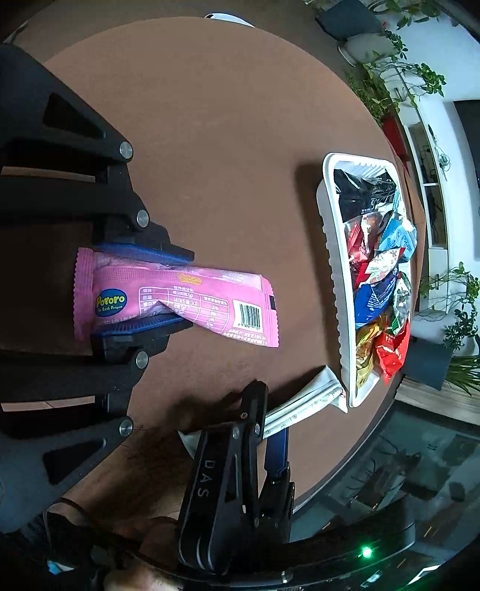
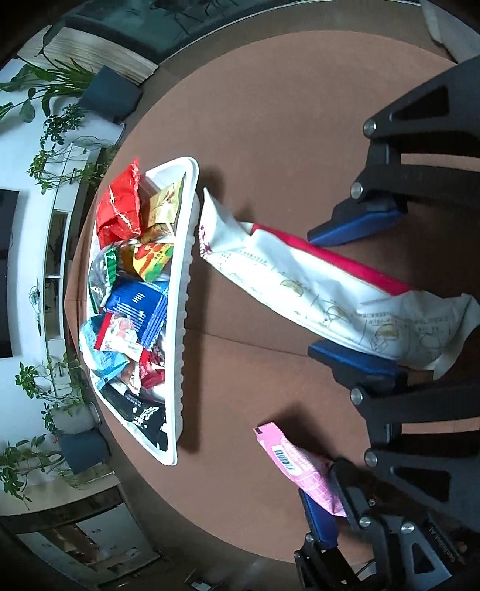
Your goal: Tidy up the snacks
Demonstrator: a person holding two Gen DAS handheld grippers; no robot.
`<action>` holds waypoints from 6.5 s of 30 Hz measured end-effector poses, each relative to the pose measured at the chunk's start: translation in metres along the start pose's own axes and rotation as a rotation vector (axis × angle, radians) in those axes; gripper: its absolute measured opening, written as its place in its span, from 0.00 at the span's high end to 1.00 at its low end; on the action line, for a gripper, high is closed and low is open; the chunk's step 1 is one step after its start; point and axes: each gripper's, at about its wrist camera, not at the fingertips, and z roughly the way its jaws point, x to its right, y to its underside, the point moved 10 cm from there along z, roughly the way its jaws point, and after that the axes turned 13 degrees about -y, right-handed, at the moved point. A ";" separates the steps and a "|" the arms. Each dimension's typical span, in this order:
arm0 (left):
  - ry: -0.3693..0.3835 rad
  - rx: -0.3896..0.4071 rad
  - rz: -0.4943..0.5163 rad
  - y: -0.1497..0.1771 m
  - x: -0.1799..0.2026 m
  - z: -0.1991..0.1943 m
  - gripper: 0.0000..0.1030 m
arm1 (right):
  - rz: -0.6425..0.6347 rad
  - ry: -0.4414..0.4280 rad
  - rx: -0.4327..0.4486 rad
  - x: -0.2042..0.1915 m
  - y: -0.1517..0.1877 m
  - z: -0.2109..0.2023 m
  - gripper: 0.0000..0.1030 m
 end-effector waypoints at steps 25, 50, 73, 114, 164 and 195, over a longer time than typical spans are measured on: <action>0.054 0.045 -0.100 0.002 -0.004 -0.024 0.80 | 0.174 -0.188 0.178 0.029 0.014 -0.060 0.84; 0.127 0.078 -0.139 0.005 0.010 -0.052 0.81 | 0.174 -0.284 0.201 0.030 0.028 -0.079 0.86; 0.087 0.234 -0.224 -0.145 -0.077 -0.100 0.81 | 0.185 -0.272 0.424 0.090 -0.105 -0.165 0.86; 0.011 0.060 -0.219 -0.207 -0.033 0.103 0.78 | 0.312 -0.253 0.229 0.070 -0.169 0.041 0.76; -0.362 0.290 -0.309 0.015 0.022 -0.163 0.00 | -0.027 0.040 0.678 -0.018 0.025 -0.235 0.00; -0.337 0.209 -0.305 0.045 0.025 -0.144 0.00 | 0.044 0.047 0.455 -0.021 0.075 -0.176 0.00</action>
